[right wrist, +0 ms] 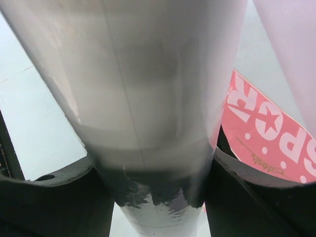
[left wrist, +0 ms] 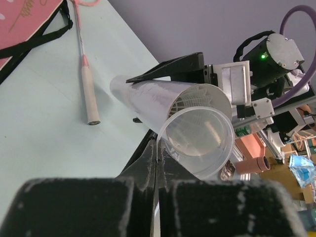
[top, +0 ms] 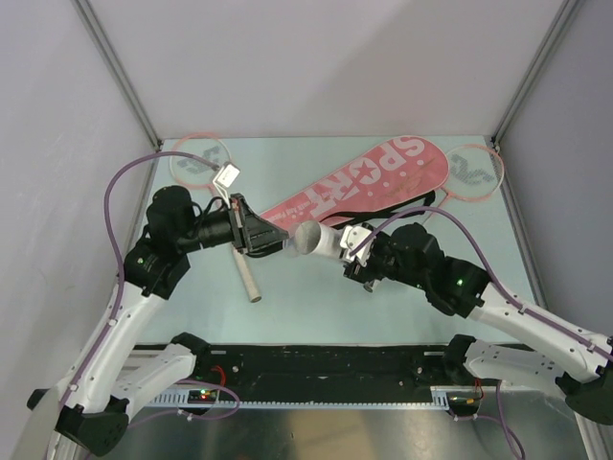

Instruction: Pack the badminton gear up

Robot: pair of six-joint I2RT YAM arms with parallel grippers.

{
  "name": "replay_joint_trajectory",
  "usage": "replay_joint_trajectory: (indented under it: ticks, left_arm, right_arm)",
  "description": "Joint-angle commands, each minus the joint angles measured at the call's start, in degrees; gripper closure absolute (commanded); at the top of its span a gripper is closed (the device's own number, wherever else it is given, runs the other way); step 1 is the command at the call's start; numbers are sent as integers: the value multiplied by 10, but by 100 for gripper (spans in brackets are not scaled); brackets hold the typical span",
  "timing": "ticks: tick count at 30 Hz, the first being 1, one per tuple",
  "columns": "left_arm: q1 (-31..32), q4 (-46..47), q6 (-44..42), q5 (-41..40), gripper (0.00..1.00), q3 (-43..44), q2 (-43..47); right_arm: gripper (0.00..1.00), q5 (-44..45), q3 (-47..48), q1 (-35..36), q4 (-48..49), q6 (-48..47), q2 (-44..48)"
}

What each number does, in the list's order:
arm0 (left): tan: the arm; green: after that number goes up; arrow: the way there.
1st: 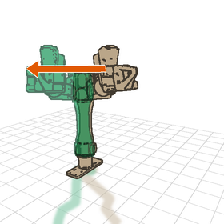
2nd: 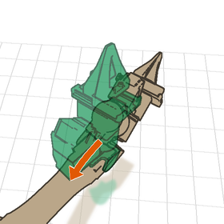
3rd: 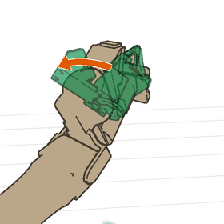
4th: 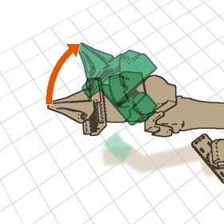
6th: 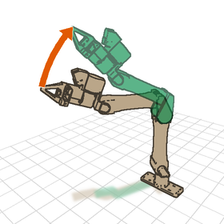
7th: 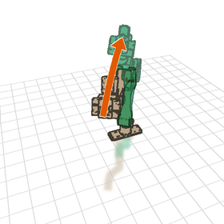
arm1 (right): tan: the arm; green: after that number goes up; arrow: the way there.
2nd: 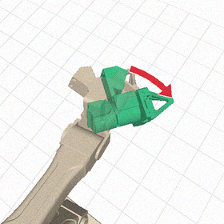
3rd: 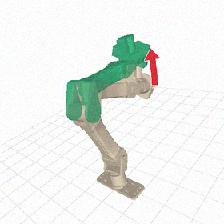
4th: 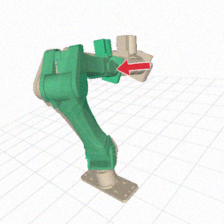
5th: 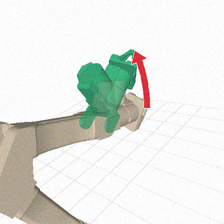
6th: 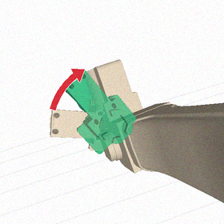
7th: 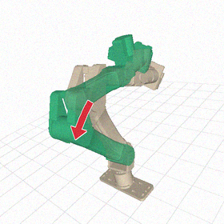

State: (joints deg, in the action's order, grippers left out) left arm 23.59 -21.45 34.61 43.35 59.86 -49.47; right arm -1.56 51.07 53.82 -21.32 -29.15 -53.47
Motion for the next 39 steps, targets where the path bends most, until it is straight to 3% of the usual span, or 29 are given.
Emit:
replay_joint_trajectory:
  ticks: [1,19,39]
  left_arm:
    - [-2,15,0,23,100,-7,-1]
    - [25,16,-9,-29,100,-13,-12]
    - [52,-5,-61,-139,100,-28,-10]
  right_arm:
    - [36,30,7,9,54,-20,2]
    - [35,50,10,30,53,-30,-23]
    - [34,63,14,40,52,-20,-28]
